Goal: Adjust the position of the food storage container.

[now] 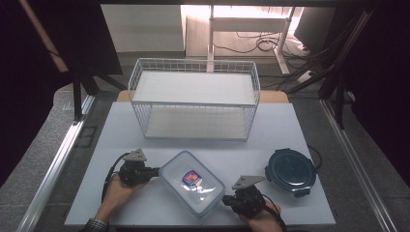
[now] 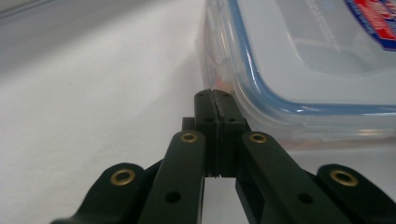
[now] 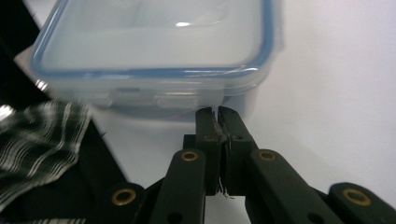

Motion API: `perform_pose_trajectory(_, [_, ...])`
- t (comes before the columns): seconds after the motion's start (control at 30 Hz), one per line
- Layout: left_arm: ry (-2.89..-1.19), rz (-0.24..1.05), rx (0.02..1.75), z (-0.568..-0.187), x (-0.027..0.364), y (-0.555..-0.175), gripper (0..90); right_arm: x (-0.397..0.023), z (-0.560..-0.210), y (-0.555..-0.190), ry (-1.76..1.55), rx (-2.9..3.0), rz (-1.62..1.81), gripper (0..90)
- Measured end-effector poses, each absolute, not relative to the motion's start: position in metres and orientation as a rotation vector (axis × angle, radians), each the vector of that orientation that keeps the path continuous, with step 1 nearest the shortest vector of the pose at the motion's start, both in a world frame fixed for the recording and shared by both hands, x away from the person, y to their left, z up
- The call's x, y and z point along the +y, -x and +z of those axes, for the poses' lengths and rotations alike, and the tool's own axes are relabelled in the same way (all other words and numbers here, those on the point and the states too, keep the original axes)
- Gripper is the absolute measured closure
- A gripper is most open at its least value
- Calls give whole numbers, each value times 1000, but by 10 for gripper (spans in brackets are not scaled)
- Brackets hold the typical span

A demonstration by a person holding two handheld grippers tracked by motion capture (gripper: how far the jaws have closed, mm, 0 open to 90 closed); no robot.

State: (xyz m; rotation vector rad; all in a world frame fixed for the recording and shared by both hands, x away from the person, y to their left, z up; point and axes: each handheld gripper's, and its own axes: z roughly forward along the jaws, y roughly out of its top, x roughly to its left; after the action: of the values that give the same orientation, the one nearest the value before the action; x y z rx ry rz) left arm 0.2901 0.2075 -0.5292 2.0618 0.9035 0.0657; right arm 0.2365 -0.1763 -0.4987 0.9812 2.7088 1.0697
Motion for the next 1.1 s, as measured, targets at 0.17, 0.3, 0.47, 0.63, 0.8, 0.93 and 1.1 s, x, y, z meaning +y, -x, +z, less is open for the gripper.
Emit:
perform_pose_trajectory(0.17, [-2070,63,922,-528,205,-281,900,-179,-498,-250,-1024,2645,1031,878])
perform_pose_trajectory(0.3, [-2070,64,935,-526,203,-270,900,-181,-500,-265,-1104,2607,1024,887])
perform_pose_trajectory(0.47, [-2072,60,953,-525,202,-257,900,-178,-501,-289,-1164,2577,1010,888])
perform_pose_trajectory(0.63, [-2088,71,955,-526,199,-250,900,-174,-502,-300,-1147,2565,992,873])
perform_pose_trajectory(0.8, [-2102,68,952,-526,198,-248,900,-182,-501,-275,-1134,2616,996,854])
perform_pose_trajectory(0.93, [-2096,58,938,-525,194,-244,900,-176,-501,-268,-1109,2651,982,878])
perform_pose_trajectory(1.1, [-2098,45,931,-525,191,-241,900,-175,-500,-283,-1132,2605,980,882])
